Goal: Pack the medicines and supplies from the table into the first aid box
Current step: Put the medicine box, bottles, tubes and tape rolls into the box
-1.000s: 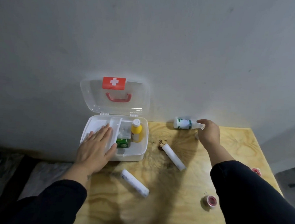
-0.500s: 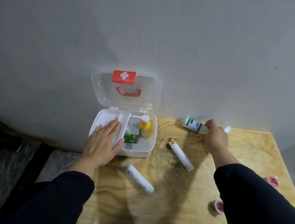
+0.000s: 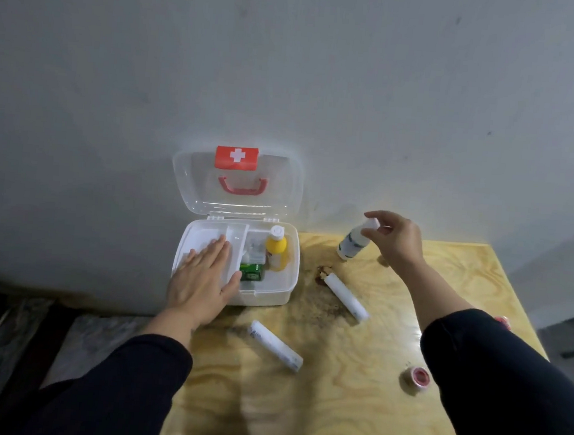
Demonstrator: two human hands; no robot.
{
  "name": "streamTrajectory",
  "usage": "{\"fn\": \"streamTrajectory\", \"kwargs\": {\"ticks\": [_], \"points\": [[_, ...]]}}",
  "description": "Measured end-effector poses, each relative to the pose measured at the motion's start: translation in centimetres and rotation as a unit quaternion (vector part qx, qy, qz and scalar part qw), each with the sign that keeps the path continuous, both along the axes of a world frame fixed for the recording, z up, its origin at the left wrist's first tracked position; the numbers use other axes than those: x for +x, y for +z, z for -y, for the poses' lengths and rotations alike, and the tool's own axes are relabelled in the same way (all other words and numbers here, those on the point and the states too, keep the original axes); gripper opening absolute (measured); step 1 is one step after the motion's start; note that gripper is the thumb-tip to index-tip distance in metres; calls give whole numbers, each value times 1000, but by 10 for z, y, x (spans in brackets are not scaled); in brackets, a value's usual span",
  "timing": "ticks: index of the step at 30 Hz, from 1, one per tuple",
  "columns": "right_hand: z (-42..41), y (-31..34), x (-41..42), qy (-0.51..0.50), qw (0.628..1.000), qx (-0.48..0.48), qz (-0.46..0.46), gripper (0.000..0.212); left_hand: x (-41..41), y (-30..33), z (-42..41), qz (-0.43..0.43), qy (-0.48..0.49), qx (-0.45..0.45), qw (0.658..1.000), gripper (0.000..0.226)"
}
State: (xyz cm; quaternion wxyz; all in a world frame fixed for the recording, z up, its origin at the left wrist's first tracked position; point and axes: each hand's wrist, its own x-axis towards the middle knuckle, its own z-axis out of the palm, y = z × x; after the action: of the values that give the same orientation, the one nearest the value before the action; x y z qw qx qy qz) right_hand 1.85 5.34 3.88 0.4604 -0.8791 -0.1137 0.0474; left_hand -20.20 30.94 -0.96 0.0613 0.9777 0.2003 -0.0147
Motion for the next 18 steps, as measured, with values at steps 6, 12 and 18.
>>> {"fn": "streamTrajectory", "kwargs": {"ticks": [6,12,18], "points": [[-25,47,-38,-57,994,92,32,17,-1,5,1,-14,-11,-8,1000,68],[-63,76,-84,-16,991,129,36,18,-2,9,1,-28,-17,-25,999,72],[-93,50,-125,7,996,85,40,19,-2,11,1,-11,-25,-32,999,71]]}}
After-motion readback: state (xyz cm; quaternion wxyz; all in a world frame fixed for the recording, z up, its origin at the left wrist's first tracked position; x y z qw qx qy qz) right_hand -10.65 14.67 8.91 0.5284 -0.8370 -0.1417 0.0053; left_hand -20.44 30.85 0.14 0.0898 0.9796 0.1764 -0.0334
